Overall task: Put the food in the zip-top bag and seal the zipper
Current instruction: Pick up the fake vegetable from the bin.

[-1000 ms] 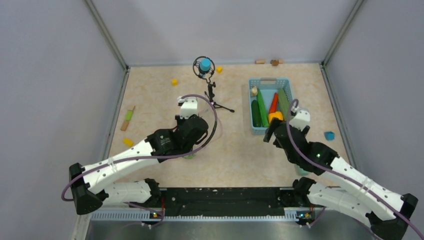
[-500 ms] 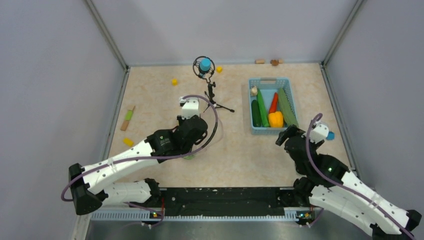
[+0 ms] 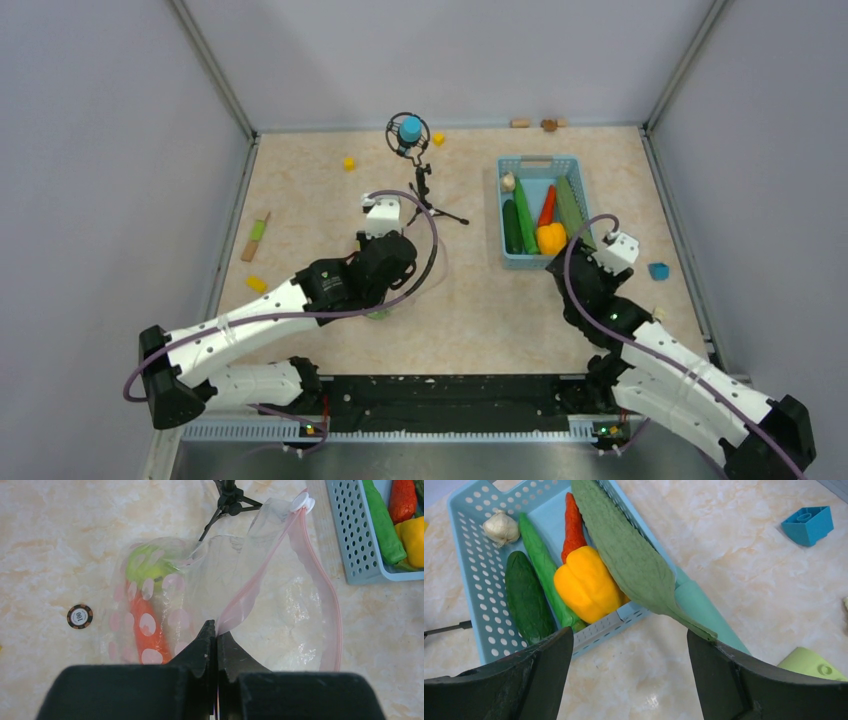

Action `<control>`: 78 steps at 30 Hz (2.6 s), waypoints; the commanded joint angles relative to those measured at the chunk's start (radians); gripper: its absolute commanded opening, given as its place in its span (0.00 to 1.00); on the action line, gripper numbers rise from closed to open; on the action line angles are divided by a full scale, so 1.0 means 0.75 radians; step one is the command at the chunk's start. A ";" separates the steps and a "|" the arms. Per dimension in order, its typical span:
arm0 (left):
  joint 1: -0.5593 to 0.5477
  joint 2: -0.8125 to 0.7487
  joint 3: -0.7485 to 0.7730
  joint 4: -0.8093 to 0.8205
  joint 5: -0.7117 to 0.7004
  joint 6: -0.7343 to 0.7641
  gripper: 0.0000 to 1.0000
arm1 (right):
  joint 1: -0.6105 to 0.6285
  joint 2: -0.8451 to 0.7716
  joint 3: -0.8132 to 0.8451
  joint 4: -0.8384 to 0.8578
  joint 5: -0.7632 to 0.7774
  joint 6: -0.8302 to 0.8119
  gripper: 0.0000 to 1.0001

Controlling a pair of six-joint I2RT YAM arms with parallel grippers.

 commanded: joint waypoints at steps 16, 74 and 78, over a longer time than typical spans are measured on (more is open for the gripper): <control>0.001 0.043 0.008 0.074 0.029 0.019 0.00 | -0.253 0.100 -0.135 0.554 -0.185 -0.279 0.75; 0.009 0.107 0.007 0.149 0.083 0.091 0.00 | -0.265 -0.224 0.610 0.020 -0.772 -0.719 0.00; 0.011 0.120 0.035 0.108 0.043 0.078 0.00 | -0.265 -0.229 0.697 0.024 -0.923 -0.743 0.00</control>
